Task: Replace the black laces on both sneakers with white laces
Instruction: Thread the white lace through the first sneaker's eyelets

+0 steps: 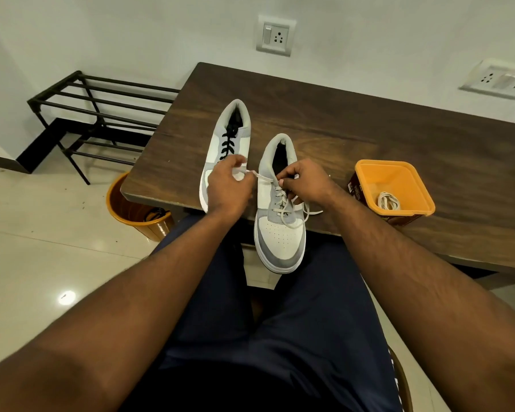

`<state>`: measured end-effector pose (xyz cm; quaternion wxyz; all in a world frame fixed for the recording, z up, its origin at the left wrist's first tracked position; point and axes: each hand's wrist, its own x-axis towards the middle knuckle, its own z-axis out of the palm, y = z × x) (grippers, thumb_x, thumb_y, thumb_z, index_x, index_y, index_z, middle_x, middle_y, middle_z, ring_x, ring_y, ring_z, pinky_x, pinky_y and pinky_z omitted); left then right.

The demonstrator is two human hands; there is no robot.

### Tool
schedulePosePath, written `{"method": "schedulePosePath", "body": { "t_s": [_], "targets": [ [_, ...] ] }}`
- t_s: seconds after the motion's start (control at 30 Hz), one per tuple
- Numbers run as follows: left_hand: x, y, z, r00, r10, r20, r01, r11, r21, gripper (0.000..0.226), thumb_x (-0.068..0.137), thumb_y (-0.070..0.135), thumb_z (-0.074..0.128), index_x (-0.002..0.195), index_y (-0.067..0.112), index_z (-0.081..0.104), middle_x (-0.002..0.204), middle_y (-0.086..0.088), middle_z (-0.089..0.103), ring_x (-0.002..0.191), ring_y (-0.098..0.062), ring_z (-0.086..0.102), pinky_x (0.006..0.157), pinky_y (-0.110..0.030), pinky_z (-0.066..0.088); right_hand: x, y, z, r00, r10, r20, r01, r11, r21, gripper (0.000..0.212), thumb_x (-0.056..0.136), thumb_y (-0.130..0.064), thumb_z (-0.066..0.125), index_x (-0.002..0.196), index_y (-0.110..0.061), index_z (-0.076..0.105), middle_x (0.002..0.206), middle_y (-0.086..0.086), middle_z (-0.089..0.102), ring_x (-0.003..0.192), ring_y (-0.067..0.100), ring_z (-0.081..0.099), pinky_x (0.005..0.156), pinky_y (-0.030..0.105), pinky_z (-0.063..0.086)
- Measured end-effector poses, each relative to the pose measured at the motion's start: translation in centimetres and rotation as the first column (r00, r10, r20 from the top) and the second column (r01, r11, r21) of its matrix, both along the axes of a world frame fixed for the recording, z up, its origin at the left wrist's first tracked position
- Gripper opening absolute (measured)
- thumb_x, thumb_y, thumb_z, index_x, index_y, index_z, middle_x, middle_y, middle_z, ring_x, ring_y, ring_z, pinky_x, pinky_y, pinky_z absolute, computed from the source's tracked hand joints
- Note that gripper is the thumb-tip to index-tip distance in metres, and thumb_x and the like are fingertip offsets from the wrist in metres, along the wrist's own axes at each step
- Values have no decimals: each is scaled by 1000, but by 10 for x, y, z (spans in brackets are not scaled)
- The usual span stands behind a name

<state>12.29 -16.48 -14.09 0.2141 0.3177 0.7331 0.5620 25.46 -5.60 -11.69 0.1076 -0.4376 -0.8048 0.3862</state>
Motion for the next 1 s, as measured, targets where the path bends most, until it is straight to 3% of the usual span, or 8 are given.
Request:
{"method": "schedulePosePath", "body": {
  "t_s": [0.1,0.33,0.5,0.63,0.7,0.8,0.9,1.0],
  "targets": [
    [14,7,6,979,-186,85,181,981,68,45,89,4,65,128,23,54,115,7,59,62,-18,68,50,-31,56,-1,-2,2,1000,-2,-6,2,1000,28,14,90,-4,62,94,-9,75,72,2,69,58,13,63,59,30,59],
    [20,22,-2,982,-134,136,143,988,-64,6,84,3,72,89,6,69,71,-8,68,60,-19,66,67,-42,61,0,-1,-2,1000,-20,-2,20,999,39,14,90,-5,63,97,-7,74,71,0,67,59,15,64,63,35,61],
    [-13,11,-2,971,-173,-166,131,963,-237,14,85,6,62,77,12,71,72,-5,70,70,-25,68,73,-39,59,6,4,3,995,68,74,-77,989,129,12,90,-16,66,95,-16,76,77,-11,66,67,1,58,68,21,47],
    [-36,4,9,868,-206,-453,-47,873,-486,18,89,16,55,96,16,72,102,-12,69,92,-36,65,75,-33,51,8,7,4,995,74,74,-82,992,100,16,91,-9,61,97,-12,75,87,-1,71,71,5,61,67,21,49],
    [-25,8,17,824,-276,-494,-15,862,-507,24,90,16,53,107,18,70,112,-10,66,100,-36,63,77,-33,47,6,8,4,990,99,100,-110,988,112,21,92,-4,57,100,-10,75,92,2,71,79,11,63,74,26,52],
    [-3,19,18,889,-313,-336,164,899,-405,19,89,10,56,104,15,68,104,-8,69,82,-30,69,69,-36,58,6,12,5,981,145,127,-159,981,108,25,91,0,55,102,-10,75,93,3,72,82,14,64,80,30,53],
    [10,27,9,972,-225,-63,199,938,-284,9,82,7,69,77,14,69,77,-5,71,64,-22,69,60,-38,61,8,13,3,979,162,122,-175,979,108,27,90,1,55,103,-11,75,93,3,72,80,11,63,81,29,53],
    [16,24,5,976,-206,-73,182,952,-248,16,82,12,70,66,15,68,64,-1,68,63,-21,68,67,-43,61,12,14,2,983,155,97,-165,981,99,27,90,0,57,104,-13,75,92,-2,71,79,6,62,79,24,50]
  ]
}}
